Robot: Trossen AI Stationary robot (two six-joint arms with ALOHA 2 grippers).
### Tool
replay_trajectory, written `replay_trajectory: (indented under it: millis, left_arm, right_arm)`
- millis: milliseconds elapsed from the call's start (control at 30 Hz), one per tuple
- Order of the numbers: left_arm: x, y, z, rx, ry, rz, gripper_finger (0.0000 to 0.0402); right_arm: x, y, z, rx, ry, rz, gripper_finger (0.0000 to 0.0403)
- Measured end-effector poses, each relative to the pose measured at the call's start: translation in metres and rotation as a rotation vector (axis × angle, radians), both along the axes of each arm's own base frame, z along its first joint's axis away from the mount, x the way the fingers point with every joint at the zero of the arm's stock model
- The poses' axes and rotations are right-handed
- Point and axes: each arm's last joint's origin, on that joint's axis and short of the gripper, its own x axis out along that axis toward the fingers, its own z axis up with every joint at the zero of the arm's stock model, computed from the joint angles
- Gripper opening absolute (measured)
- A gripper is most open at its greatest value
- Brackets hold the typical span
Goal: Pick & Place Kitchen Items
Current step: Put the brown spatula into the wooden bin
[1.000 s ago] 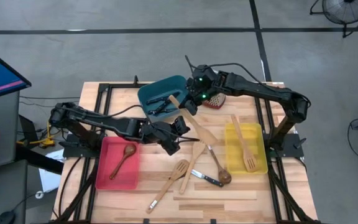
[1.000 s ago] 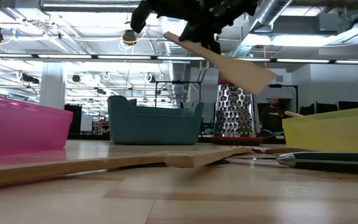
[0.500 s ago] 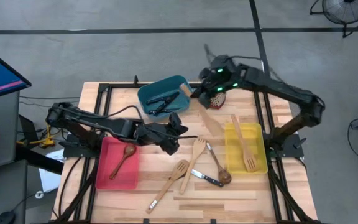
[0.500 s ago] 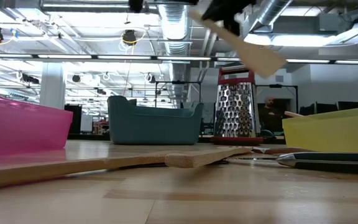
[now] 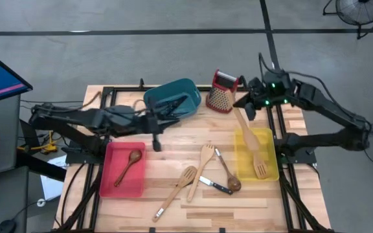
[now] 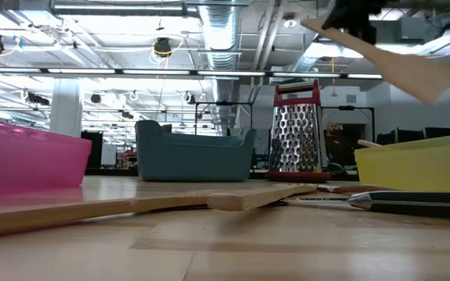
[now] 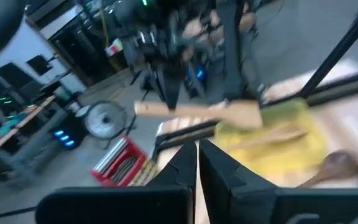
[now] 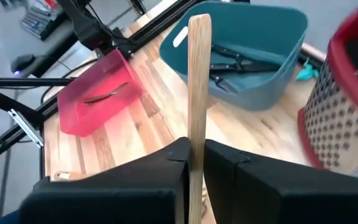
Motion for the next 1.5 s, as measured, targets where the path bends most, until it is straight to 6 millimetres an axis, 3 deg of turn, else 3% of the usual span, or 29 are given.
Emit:
replay_trajectory:
  millis: [233,400,633,1100,1500]
  left_arm:
    - [-0.036,0.004,0.007,-0.145,-0.097,-0.084,0.0003]
    - [-0.05,0.007,-0.001,-0.213,-0.121,-0.076,0.0003]
    - [-0.055,0.007,-0.014,-0.237,-0.135,-0.089,0.0003]
    - [-0.054,0.007,-0.019,-0.238,-0.137,-0.099,0.0003]
    - [-0.054,0.007,-0.018,-0.235,-0.138,-0.098,0.0003]
  right_arm:
    - [-0.017,0.009,-0.063,0.063,-0.042,-0.021,0.0023]
    - [-0.025,0.013,-0.092,0.125,-0.062,-0.064,0.0023]
    - [-0.037,0.019,-0.113,0.214,-0.077,-0.12,0.0023]
    - [-0.046,0.018,-0.153,0.294,0.011,-0.227,0.0023]
    - [-0.056,0.009,-0.16,0.279,0.084,-0.307,0.0023]
